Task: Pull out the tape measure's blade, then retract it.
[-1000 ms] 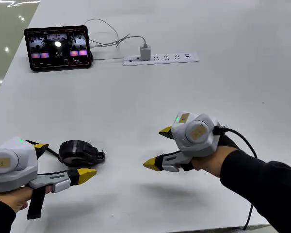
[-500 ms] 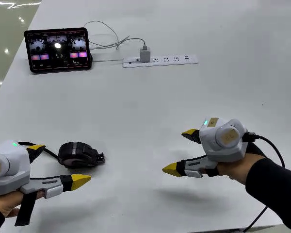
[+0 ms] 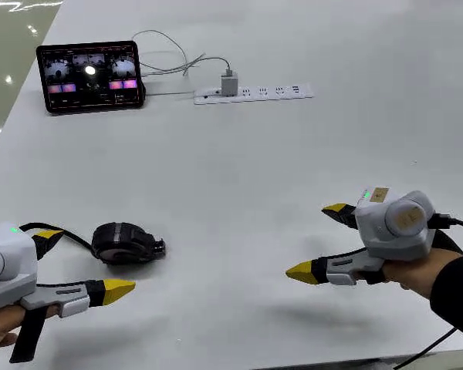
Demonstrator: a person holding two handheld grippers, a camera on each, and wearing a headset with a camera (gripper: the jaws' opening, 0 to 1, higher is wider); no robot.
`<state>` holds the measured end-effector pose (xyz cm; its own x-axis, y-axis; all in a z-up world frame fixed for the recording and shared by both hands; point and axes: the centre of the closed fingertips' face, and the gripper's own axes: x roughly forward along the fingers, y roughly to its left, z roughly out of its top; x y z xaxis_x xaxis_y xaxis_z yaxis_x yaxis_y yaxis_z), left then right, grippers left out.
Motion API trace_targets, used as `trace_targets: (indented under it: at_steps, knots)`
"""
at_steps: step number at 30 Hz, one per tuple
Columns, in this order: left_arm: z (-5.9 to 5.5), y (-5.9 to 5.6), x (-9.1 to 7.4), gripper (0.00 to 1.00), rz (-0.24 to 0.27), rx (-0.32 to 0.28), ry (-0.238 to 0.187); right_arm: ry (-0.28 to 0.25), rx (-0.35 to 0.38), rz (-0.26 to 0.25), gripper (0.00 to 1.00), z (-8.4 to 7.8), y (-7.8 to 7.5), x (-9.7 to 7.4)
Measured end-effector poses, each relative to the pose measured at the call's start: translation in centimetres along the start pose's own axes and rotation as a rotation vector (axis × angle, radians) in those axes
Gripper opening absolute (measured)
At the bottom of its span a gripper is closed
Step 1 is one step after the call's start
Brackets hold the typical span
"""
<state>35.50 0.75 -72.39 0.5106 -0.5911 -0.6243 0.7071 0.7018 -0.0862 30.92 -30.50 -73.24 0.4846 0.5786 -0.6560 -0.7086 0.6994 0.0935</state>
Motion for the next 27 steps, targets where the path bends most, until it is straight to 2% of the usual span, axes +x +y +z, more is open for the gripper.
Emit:
trace_targets:
  at_steps: [2,4,12,14,21,24,27]
  knots:
    - [-0.1,0.3,-0.1,0.99,0.013,0.015,0.004,-0.009,0.033,-0.013,0.85,-0.2,-0.6,-0.3]
    - [-0.3,0.6,-0.2,0.99,0.012,-0.009,0.016,-0.005,0.03,-0.022,0.85,-0.5,-1.0,-0.7]
    - [-0.2,1.7,-1.0,0.99,0.026,0.001,0.01,0.006,0.027,-0.039,0.93,-1.9,-1.7,-2.3]
    - [-0.4,2.0,-1.0,0.99,0.038,0.002,0.018,0.014,0.019,-0.046,0.94,-2.3,-1.9,-2.7]
    - [-1.3,2.4,-1.7,0.99,0.025,0.008,0.038,0.03,-0.005,-0.059,0.99,-4.0,-2.5,-4.3]
    - [-1.6,2.7,-1.8,0.99,0.026,0.01,0.053,0.044,-0.015,-0.077,0.99,-4.7,-3.1,-5.0]
    - [-1.8,2.9,-1.9,0.99,0.031,0.02,0.062,0.045,-0.015,-0.075,0.99,-5.4,-3.5,-5.8]
